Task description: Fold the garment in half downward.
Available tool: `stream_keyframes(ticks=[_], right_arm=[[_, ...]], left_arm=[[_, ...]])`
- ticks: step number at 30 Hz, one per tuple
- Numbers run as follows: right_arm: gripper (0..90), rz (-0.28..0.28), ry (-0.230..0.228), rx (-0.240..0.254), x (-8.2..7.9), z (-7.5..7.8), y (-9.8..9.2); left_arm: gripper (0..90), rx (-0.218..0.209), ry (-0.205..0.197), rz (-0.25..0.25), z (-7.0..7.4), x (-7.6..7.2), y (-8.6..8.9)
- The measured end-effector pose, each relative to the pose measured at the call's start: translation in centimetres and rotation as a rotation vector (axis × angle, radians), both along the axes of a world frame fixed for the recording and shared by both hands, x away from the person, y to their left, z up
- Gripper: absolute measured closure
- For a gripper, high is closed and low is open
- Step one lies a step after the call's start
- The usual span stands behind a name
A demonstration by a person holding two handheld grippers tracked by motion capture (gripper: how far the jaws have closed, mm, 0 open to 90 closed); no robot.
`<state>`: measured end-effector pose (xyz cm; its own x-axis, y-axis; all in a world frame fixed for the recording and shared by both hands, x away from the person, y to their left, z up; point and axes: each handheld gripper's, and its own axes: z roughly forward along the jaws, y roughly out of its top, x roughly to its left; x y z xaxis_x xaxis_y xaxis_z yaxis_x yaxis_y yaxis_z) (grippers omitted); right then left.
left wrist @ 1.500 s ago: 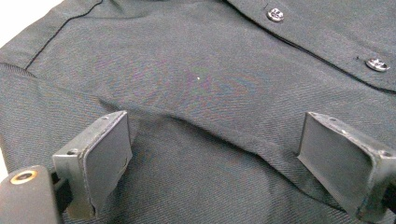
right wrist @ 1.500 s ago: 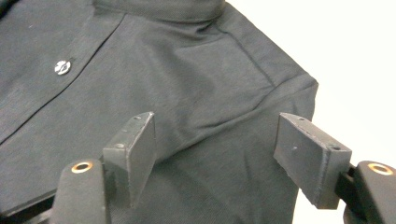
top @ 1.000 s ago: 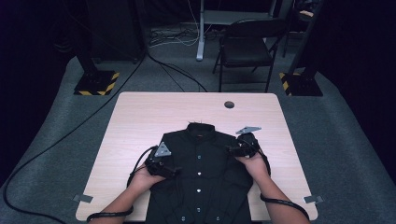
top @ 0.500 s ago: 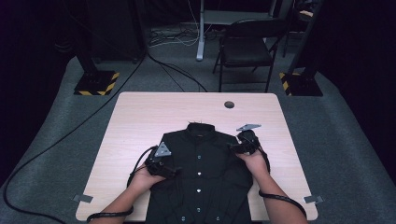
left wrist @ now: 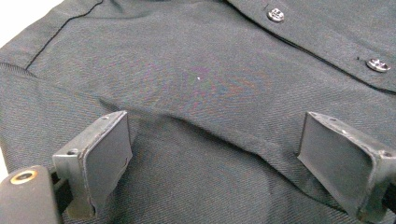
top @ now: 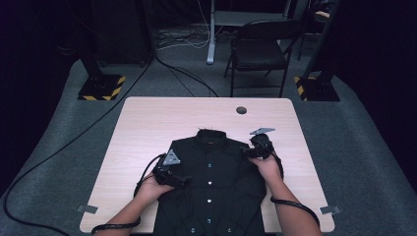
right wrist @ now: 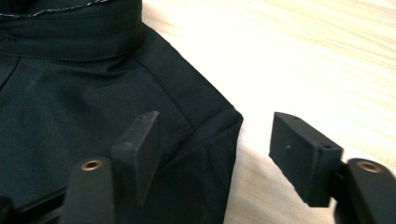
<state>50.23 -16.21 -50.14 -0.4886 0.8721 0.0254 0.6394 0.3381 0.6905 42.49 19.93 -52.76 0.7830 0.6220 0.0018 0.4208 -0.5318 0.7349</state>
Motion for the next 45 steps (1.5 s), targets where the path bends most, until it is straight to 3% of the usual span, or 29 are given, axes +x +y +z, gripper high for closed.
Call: stream_keyframes(ticks=[7, 15, 34, 45], right_arm=[[44.7, 0.017, -0.001, -0.024, 0.5, 0.1, 0.2], [52.1, -0.019, 0.002, -0.02, 1.0, 0.2, 0.3], [52.9, -0.066, 0.033, -0.053, 1.8, -0.3, 0.1], [53.8, -0.074, 0.1, -0.059, 2.4, -0.1, 0.2]], left_arm=[[9.3, 0.0, 0.0, 0.0, 0.0, 0.0, 0.0], [9.3, 0.0, 0.0, 0.0, 0.0, 0.0, 0.0], [9.4, 0.0, 0.0, 0.004, 0.0, 0.0, 0.0], [9.7, 0.0, 0.005, -0.005, 0.1, 0.1, 0.1]])
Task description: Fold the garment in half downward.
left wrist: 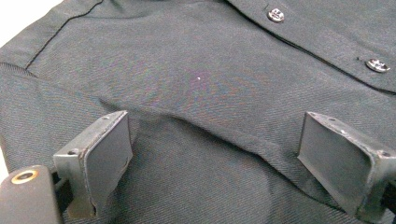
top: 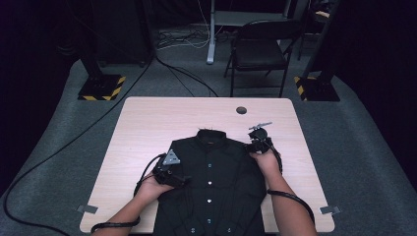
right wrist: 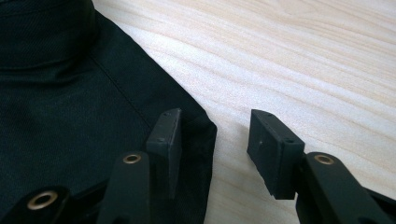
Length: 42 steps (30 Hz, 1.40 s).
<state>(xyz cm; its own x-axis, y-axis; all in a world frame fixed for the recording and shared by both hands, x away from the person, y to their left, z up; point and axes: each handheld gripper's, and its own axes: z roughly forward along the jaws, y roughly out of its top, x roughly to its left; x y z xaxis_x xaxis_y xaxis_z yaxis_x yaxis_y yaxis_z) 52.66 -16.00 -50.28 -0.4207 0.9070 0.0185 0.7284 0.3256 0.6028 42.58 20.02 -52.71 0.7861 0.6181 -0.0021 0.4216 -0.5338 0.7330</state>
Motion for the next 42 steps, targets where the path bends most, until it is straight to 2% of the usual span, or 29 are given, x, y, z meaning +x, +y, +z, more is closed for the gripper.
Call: stream_keyframes(ticks=[5, 7, 10, 12, 18, 22, 28, 33, 39, 42], right_arm=[[48.9, -0.009, 0.022, -0.01, 0.3, 0.1, 0.0], [47.1, -0.007, 0.018, -0.009, 0.3, 0.1, 0.0], [45.3, -0.01, 0.007, -0.003, 0.2, 0.0, -0.2], [45.3, -0.011, 0.002, -0.003, 0.2, -0.1, -0.2], [46.5, -0.004, -0.016, 0.004, 0.0, -0.2, -0.3], [46.5, -0.005, -0.024, 0.006, -0.1, -0.3, -0.3], [46.5, -0.005, -0.02, 0.005, 0.0, -0.2, -0.3], [46.7, -0.008, -0.021, 0.006, -0.1, -0.2, -0.3], [46.9, -0.005, -0.041, 0.014, -0.3, -0.4, -0.4], [47.0, -0.01, -0.045, 0.017, -0.4, -0.4, -0.4]], left_arm=[[10.3, 0.011, 0.009, -0.008, 0.1, 0.1, 0.0], [11.3, 0.013, 0.014, -0.009, 0.2, 0.2, 0.0], [12.5, -0.003, 0.064, -0.008, 0.6, 0.7, 0.3], [14.8, 0.008, 0.072, -0.014, 0.8, 1.0, 0.4], [20.1, -0.008, 0.092, 0.008, 1.0, 2.0, 0.7], [21.4, -0.006, 0.086, 0.041, 1.3, 2.6, 1.0], [23.9, -0.029, 0.091, 0.117, 1.8, 3.7, 2.0], [26.8, -0.012, 0.09, 0.126, 1.7, 4.3, 2.1], [27.2, -0.029, 0.083, 0.16, 2.1, 5.2, 1.9], [27.2, -0.019, 0.08, 0.176, 2.2, 5.7, 1.7]])
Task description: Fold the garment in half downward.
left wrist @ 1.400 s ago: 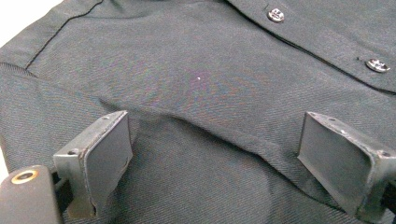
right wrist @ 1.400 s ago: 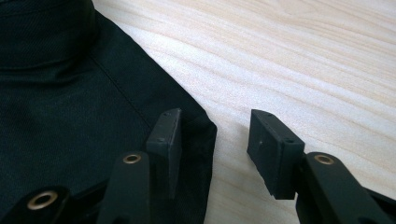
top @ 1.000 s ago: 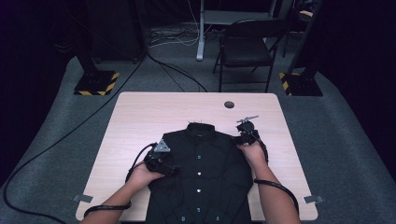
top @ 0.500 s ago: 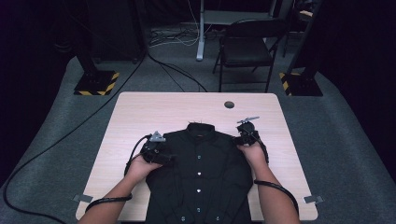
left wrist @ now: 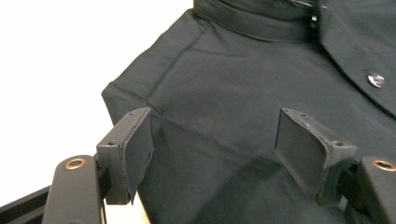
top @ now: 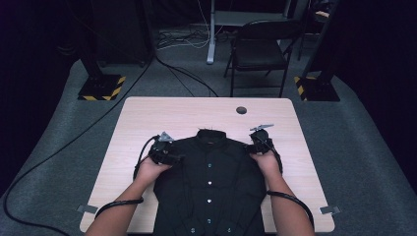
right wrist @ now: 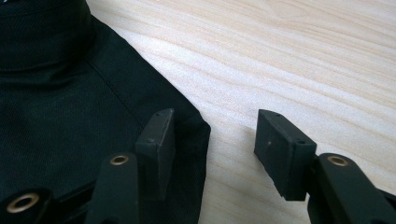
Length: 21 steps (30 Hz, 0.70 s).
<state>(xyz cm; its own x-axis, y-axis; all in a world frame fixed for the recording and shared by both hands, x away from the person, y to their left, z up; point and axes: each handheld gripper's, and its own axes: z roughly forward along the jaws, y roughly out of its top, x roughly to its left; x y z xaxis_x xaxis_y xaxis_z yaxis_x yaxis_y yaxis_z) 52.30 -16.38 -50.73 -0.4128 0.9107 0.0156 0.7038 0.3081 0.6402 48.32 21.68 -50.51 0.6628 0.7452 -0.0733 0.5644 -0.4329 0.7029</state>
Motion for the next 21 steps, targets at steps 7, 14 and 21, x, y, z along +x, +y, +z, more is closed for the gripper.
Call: stream_keyframes(ticks=[7, 14, 21], right_arm=[[47.2, -0.004, -0.003, 0.002, -0.1, 0.0, 0.0], [47.2, 0.001, -0.011, 0.006, -0.1, -0.1, 0.0], [47.2, -0.001, -0.01, 0.005, -0.1, -0.1, 0.0]], left_arm=[[26.7, 0.013, -0.006, 0.028, 0.1, 1.0, -0.3], [27.3, 0.011, 0.012, 0.065, 0.4, 2.1, -0.3], [30.4, 0.011, 0.021, 0.083, 0.5, 2.9, 0.2]])
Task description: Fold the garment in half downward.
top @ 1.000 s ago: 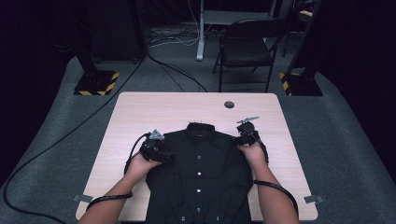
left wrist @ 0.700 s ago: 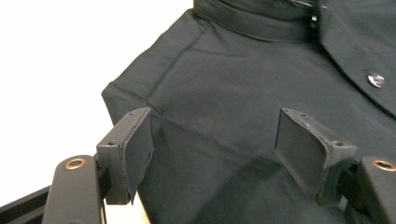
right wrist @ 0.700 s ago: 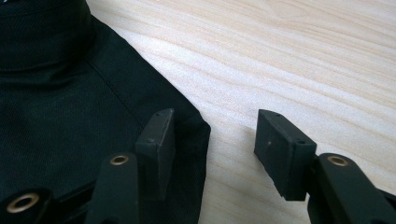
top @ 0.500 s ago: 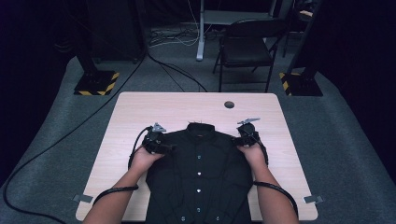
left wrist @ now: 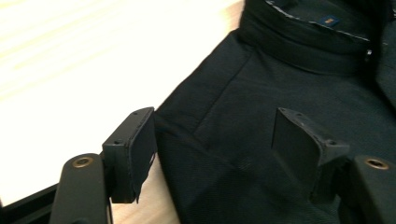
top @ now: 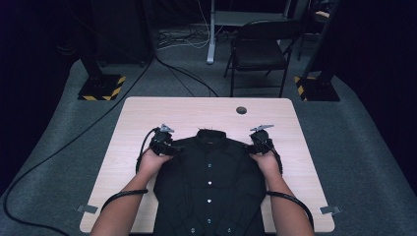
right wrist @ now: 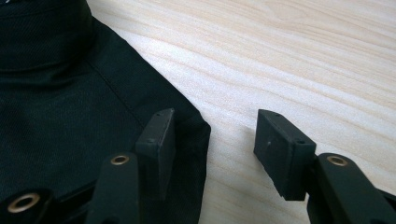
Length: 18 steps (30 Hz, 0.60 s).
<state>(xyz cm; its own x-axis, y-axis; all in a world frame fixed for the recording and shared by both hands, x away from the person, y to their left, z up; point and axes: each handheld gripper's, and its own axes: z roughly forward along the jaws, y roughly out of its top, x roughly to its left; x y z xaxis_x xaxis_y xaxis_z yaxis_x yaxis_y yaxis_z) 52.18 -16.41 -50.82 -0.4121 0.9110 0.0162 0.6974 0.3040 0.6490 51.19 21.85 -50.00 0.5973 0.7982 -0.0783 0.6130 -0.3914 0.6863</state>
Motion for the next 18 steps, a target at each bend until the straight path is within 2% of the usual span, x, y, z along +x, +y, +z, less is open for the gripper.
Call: stream_keyframes(ticks=[4, 12, 18], right_arm=[[47.3, -0.001, -0.001, 0.001, 0.0, 0.0, 0.0], [49.1, -0.003, 0.013, -0.006, 0.1, 0.1, 0.2], [50.4, -0.001, 0.02, -0.009, 0.1, 0.2, 0.2]], left_arm=[[32.4, -0.021, 0.007, 0.035, -0.2, 0.5, 0.6], [39.6, -0.037, 0.02, 0.065, -0.2, 1.3, 1.6], [46.1, -0.024, 0.025, 0.074, -0.2, 1.8, 1.6]])
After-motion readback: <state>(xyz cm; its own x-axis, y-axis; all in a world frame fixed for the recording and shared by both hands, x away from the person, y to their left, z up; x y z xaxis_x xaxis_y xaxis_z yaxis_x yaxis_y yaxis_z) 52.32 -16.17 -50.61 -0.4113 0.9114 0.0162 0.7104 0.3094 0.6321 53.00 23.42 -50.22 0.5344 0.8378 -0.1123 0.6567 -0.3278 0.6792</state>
